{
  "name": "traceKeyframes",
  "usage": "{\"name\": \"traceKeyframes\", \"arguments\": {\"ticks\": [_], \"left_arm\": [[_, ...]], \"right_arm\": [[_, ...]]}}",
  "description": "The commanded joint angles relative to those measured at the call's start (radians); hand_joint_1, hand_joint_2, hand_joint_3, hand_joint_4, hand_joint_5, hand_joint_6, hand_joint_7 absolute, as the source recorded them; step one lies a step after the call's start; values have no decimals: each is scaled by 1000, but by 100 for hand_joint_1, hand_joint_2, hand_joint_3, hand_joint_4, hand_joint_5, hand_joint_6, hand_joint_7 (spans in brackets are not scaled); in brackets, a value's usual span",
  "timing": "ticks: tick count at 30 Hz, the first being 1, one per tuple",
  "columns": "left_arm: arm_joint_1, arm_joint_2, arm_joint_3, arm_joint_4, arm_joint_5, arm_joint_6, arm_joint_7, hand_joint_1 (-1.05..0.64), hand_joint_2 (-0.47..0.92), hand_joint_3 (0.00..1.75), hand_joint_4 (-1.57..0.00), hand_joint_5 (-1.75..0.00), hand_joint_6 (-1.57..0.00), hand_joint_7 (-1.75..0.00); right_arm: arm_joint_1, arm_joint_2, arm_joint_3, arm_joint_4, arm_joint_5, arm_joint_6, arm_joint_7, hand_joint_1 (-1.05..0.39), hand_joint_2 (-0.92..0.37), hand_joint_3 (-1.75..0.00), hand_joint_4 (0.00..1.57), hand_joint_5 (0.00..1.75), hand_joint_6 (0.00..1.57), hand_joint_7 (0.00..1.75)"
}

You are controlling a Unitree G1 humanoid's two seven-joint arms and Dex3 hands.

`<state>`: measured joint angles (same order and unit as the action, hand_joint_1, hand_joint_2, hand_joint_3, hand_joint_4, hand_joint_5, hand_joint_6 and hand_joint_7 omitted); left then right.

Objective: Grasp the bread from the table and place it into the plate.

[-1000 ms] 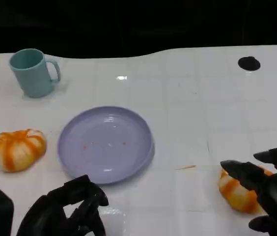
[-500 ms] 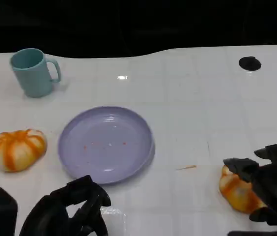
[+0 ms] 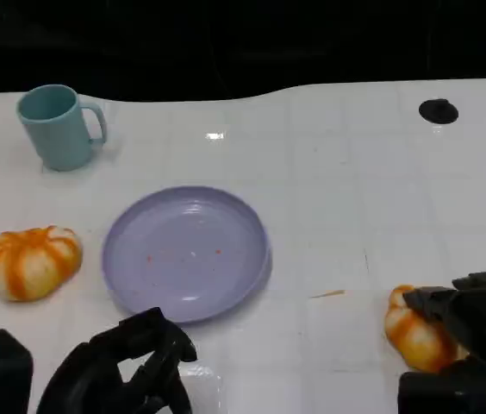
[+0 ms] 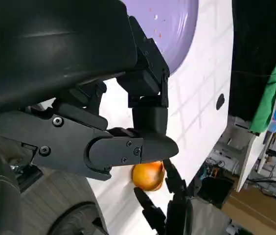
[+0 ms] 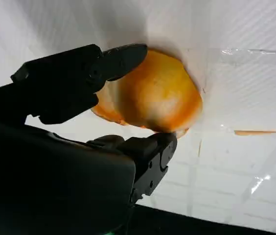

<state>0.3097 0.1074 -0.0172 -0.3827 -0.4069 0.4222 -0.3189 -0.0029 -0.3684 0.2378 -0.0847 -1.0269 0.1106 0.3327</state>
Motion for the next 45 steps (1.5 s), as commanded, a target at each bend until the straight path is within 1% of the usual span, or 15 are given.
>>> {"name": "traceKeyframes", "arguments": {"ticks": [1, 6, 9, 10, 12, 13, 15, 16, 17, 19, 21, 24, 28, 35, 45], "left_arm": [[5, 5, 5, -15, -1, 3, 12, -54, 89, 42, -78, -175, -72, -144], [7, 7, 3, -21, 3, 4, 13, -54, 89, 43, -78, -175, -71, -145], [8, 6, 4, -23, 1, 5, 13, -54, 89, 43, -77, -175, -71, -145], [8, 7, 4, -24, 2, 6, 14, -54, 89, 42, -77, -175, -71, -145], [7, 6, 4, -25, 3, 5, 15, -54, 89, 42, -77, -175, -71, -145], [7, 6, 4, -25, 3, 6, 15, -54, 89, 42, -77, -175, -71, -145], [5, 5, 4, -23, 1, 7, 15, -53, 90, 42, -77, -175, -70, -145], [5, 4, 4, -23, 1, 6, 15, -53, 90, 42, -77, -175, -70, -145], [5, 3, 4, -22, 1, 6, 16, -52, 90, 42, -76, -175, -70, -146], [5, 2, 3, -23, 0, 6, 17, -51, 90, 43, -76, -175, -69, -146], [5, 1, 2, -23, -1, 6, 16, -51, 90, 43, -76, -175, -69, -147], [5, 0, 1, -23, -1, 4, 15, -52, 90, 42, -75, -175, -68, -146], [5, -2, 4, -21, -2, 3, 14, -52, 90, 42, -75, -175, -68, -146], [6, 2, 5, -23, -2, 4, 13, -51, 90, 42, -75, -175, -67, -147], [15, 7, 10, -28, -4, -4, 5, -50, 92, 42, -75, -175, -67, -147]], "right_arm": [[-45, -21, 20, 59, 28, 38, 23, -49, -92, -5, 28, 16, 41, 1], [-85, -30, 53, 122, 19, 52, -15, -46, -92, -8, 49, 18, 57, 5], [-84, -9, 32, 165, 78, 8, -153, -32, -92, -4, 86, 29, 86, 10], [-82, -9, 27, 182, 101, -22, -210, -22, -92, -3, 104, 47, 105, 14], [-84, -19, 29, 211, 128, -72, -291, -14, -92, -3, 99, 107, 124, 15], [-86, -25, 30, 225, 137, -94, -328, -10, -92, -7, 94, 142, 129, 26], [-90, -33, 32, 242, 147, -122, -376, -7, -86, -21, 90, 166, 110, 79], [-92, -36, 31, 248, 151, -131, -393, -7, -80, -37, 88, 171, 94, 117], [-94, -38, 32, 252, 154, -136, -404, -7, -75, -47, 87, 173, 85, 138], [-101, -41, 31, 259, 164, -149, -428, -7, -69, -57, 86, 174, 75, 161], [-108, -39, 25, 261, 188, -154, -426, -7, -67, -61, 87, 175, 70, 171], [-120, -28, 17, 251, 227, -138, -400, -9, -65, -69, 86, 175, 69, 169], [-128, -9, 14, 230, 264, -121, -398, -6, -54, -89, 87, 175, 74, 158], [-124, 38, -6, 217, 333, -160, -457, -2, -44, -104, 88, 175, 76, 162], [-128, 111, -26, 105, 497, -199, -421, 1, -36, -128, 90, 175, 71, 174]]}}
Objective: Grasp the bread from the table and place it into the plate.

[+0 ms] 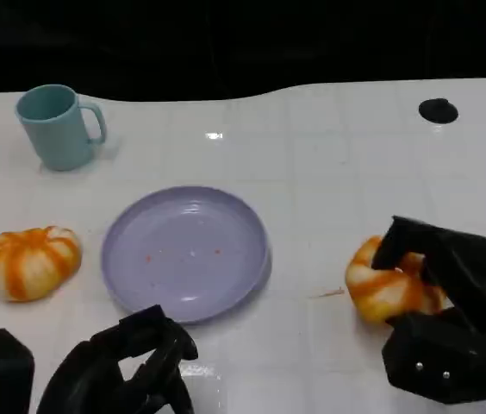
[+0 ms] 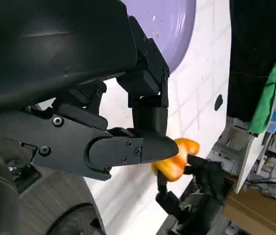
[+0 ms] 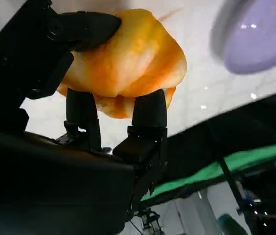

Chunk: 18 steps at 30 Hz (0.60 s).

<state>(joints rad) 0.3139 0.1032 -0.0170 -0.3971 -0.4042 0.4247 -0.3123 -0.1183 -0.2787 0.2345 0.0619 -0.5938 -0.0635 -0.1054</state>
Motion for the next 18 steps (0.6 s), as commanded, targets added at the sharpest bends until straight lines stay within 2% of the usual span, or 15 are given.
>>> {"name": "traceKeyframes", "arguments": {"ticks": [1, 8, 18], "left_arm": [[11, 12, 9, -14, -7, -7, -2, -50, 92, 42, -75, -175, -67, -147], [13, 10, 6, -18, -9, -3, -2, -50, 92, 41, -74, -175, -66, -148], [17, 14, -3, -27, 0, 7, 7, -51, 91, 41, -74, -175, -67, -147]], "right_arm": [[-17, 26, -22, -45, 74, -27, 22, 1, -35, -128, 90, 175, 71, 174], [-72, 90, 8, -13, 96, -45, 30, -4, -26, -146, 92, 175, 73, 171], [-196, 188, 82, 127, 59, -56, 0, -7, -28, -146, 93, 175, 73, 174]]}}
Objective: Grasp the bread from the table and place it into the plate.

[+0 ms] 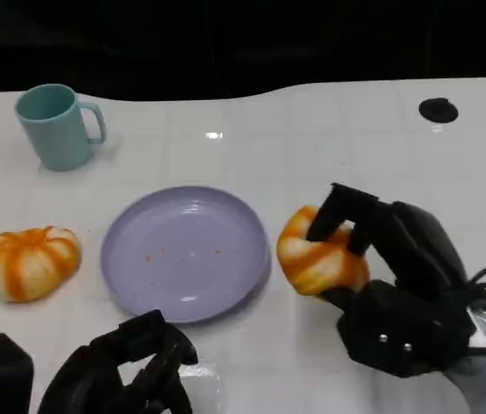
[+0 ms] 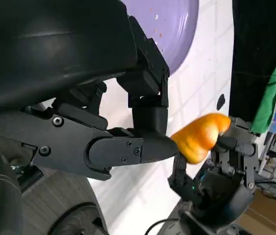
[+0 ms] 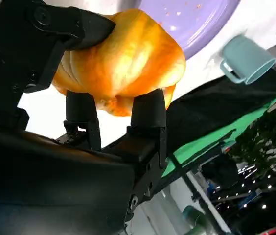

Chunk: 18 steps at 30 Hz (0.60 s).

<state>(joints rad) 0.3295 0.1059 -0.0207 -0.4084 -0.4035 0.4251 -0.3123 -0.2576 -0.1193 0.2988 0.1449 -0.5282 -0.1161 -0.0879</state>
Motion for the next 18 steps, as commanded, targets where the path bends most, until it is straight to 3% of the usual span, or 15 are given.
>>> {"name": "traceKeyframes", "arguments": {"ticks": [1, 9, 18], "left_arm": [[1, 11, 0, -16, 0, 5, 6, -51, 91, 41, -74, -175, -67, -147], [-6, 11, -6, 2, 2, -8, -3, -50, 92, 42, -73, -175, -66, -147], [-7, 19, -19, 8, 15, -28, -12, -50, 92, 43, -73, -175, -66, -148]], "right_arm": [[-71, 39, 25, 60, -9, -9, -21, -9, -31, -140, 91, 175, 72, 173], [-207, 122, 83, 288, -44, -60, -110, -9, -29, -141, 92, 175, 71, 175], [-336, 217, 95, 515, -28, -95, -174, -8, -29, -138, 92, 175, 72, 175]]}}
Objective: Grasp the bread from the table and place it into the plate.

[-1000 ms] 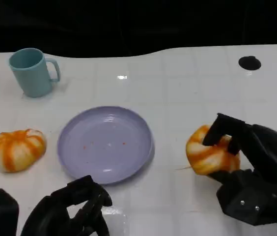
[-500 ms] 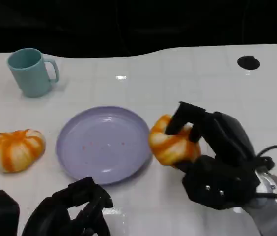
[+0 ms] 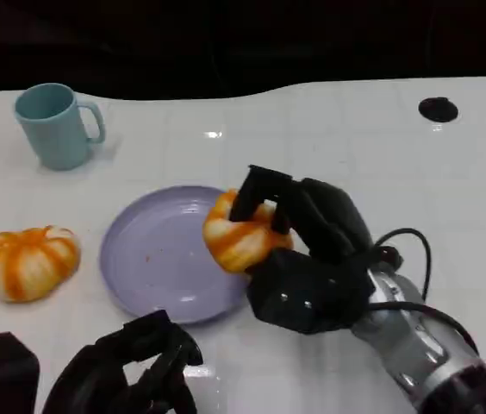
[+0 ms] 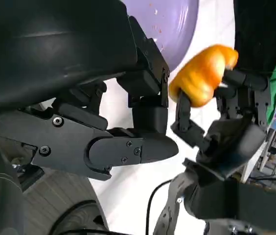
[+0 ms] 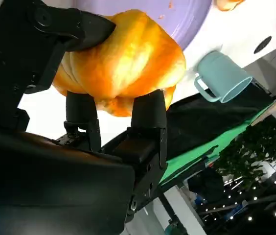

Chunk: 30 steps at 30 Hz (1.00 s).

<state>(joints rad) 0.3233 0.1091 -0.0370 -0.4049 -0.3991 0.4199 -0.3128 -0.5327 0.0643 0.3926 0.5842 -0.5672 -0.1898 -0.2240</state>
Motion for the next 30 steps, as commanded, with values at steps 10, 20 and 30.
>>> {"name": "traceKeyframes", "arguments": {"ticks": [10, 20, 30], "left_arm": [[7, 17, -14, -3, 13, -27, -5, -49, 92, 46, -73, -175, -65, -149], [9, 16, -13, -10, 10, -21, -2, -50, 91, 46, -74, -175, -67, -147], [5, 16, -9, -4, 9, -27, -6, -52, 91, 45, -74, -175, -68, -144]], "right_arm": [[-159, 120, -28, 236, 123, -15, 76, -16, -56, -87, 67, 158, 76, 83], [-170, 57, 84, 157, 19, 102, 250, -61, -92, -31, 5, 21, 33, 1], [-97, -11, 100, -51, 13, 185, 385, -76, -92, -40, 2, 10, 18, 0]]}}
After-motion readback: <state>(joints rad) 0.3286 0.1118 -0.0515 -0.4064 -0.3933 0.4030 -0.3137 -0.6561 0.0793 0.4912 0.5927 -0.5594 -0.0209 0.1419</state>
